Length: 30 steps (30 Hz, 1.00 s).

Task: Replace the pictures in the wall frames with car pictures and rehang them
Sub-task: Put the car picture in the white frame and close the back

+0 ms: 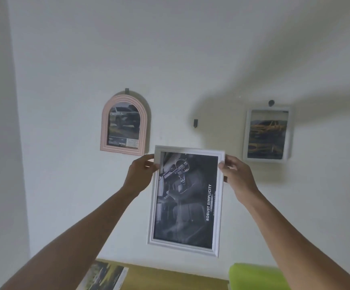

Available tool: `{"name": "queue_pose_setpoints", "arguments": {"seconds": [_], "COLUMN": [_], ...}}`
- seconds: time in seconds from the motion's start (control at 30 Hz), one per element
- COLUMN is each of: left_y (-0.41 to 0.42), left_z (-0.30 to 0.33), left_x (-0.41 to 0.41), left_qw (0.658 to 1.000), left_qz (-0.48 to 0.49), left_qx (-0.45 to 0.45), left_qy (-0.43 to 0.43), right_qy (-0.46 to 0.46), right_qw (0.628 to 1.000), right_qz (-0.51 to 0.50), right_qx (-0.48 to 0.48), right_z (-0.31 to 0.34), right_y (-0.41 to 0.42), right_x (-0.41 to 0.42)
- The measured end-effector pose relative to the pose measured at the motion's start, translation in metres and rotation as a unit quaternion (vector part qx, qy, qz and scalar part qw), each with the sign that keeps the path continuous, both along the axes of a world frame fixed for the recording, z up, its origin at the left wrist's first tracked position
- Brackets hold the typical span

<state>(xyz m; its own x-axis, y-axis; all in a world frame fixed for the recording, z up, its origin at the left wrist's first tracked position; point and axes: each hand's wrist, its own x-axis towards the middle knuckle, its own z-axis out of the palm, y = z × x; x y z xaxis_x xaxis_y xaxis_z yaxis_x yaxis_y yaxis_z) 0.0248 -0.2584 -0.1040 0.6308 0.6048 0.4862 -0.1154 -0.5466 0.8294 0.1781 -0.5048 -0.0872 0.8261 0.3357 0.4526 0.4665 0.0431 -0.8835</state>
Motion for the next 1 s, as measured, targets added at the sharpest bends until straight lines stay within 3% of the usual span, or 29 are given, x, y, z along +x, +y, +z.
{"name": "queue_pose_setpoints", "arguments": {"seconds": [0.4, 1.0], "left_y": [0.045, 0.076], "left_z": [0.070, 0.073], "left_x": [0.078, 0.129], "left_qw": [0.999, 0.998], "left_qz": [-0.006, 0.011], "left_qx": [0.031, 0.040], "left_qy": [-0.006, -0.036], "right_qy": [-0.082, -0.091], "right_qw": [0.992, 0.981], "right_qz": [-0.098, -0.172], "right_qx": [-0.004, 0.007], "right_z": [0.057, 0.058], "right_y": [0.048, 0.088], "right_x": [0.071, 0.100]}}
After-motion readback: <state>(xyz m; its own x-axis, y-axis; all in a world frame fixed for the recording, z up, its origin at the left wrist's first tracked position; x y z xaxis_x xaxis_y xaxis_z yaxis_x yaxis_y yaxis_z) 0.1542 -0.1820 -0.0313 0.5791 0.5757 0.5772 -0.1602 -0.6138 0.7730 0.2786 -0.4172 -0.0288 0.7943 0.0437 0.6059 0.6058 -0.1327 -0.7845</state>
